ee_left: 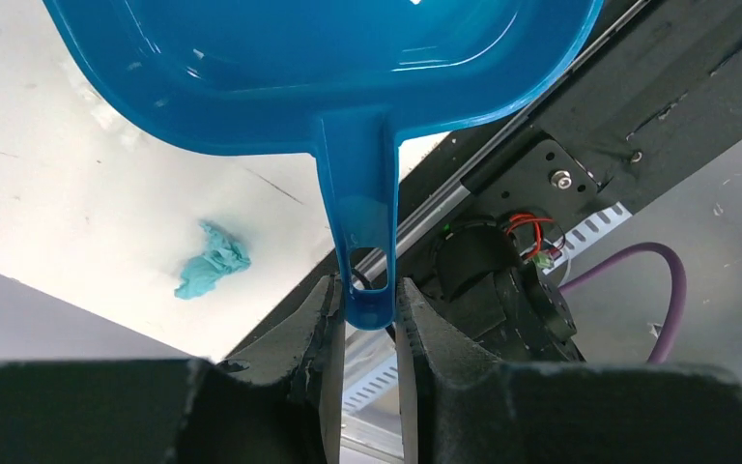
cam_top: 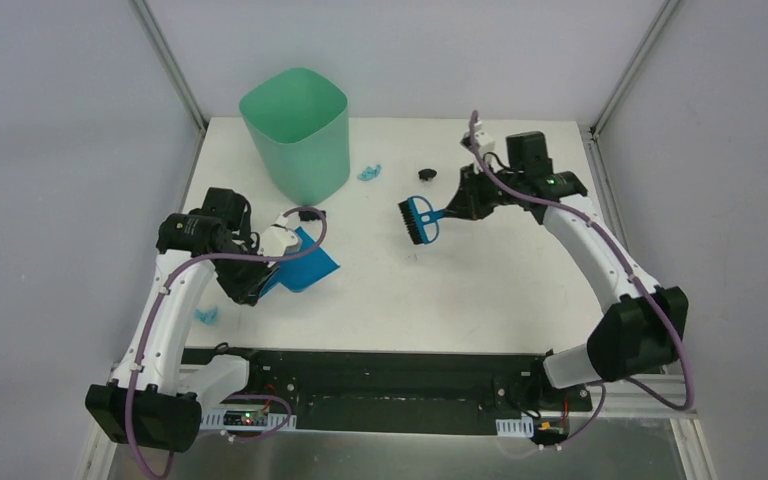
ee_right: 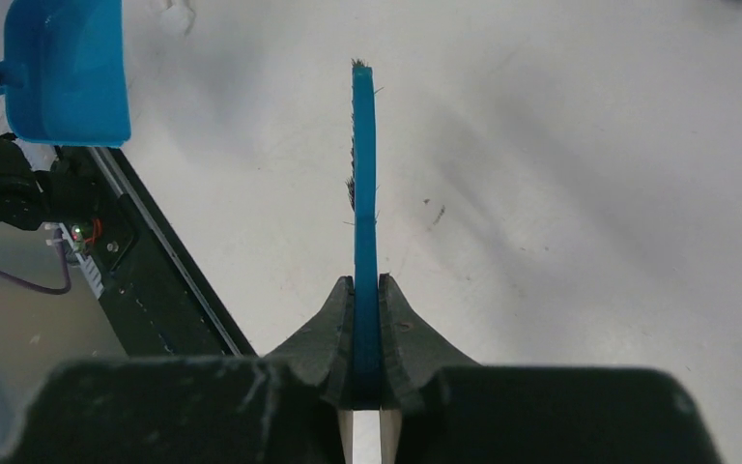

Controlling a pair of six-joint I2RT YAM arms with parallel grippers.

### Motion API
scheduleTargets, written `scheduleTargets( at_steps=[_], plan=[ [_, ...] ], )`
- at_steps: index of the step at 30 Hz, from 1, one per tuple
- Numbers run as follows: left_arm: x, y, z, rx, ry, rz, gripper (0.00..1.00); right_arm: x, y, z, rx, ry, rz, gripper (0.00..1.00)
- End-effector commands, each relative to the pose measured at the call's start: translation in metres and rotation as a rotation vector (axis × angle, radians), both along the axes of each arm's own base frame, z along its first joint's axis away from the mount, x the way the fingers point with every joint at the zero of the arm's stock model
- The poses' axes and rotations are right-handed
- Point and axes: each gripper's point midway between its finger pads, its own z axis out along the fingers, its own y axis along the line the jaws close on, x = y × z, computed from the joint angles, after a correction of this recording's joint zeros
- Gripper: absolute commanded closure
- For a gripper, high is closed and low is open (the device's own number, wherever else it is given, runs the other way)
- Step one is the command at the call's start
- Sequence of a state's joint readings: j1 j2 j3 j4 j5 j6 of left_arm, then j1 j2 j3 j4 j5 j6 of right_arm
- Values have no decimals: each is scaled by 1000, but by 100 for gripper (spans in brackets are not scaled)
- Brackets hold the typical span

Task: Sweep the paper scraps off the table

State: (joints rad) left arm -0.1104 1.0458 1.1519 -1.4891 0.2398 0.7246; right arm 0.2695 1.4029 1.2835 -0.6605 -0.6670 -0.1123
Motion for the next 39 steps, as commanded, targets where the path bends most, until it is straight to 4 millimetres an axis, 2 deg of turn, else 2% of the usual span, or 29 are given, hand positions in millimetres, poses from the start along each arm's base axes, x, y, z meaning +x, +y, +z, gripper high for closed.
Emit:
scheduleTargets(
  at_steps=[1,3,5,9,14,17,18,21,24,26,28,31,35,39],
  plan=[
    [-5,5,-3,24,-5,-4,94,27,39,6,29,18,-4,100],
    [-6,5,-6,28,25,-3,93,38,49,0,25,68,-22,100],
    [-7,6,-9,33,59,1,93,61,49,-5,-31,55,-64,100],
    [-4,0,-16,6,97,15,93,126,29,-14,-283,-122,-85,100],
    [8,-9,-24,-34,109,19,92,191,12,-16,-526,-335,-38,100],
    [13,-17,-29,-65,146,11,92,228,-12,-24,-741,-460,-38,100],
    [16,-19,-31,-70,151,8,92,240,-19,-33,-812,-485,-30,100],
    [28,-23,-38,-73,152,16,93,267,-29,-48,-965,-556,34,100],
    [31,-25,-44,-69,165,25,93,281,-24,-67,-1064,-601,119,100],
    [28,-25,-45,-68,166,28,93,279,-15,-81,-1127,-612,208,100],
    [26,-22,-48,-52,150,34,93,266,-4,-92,-1169,-610,311,100],
    [22,-18,-51,-26,139,35,93,237,13,-99,-1183,-595,416,100],
    [9,-10,-52,14,163,19,93,185,35,-87,-1112,-522,486,100],
    [4,5,-57,88,136,4,93,111,59,-74,-926,-304,492,100]
  ],
)
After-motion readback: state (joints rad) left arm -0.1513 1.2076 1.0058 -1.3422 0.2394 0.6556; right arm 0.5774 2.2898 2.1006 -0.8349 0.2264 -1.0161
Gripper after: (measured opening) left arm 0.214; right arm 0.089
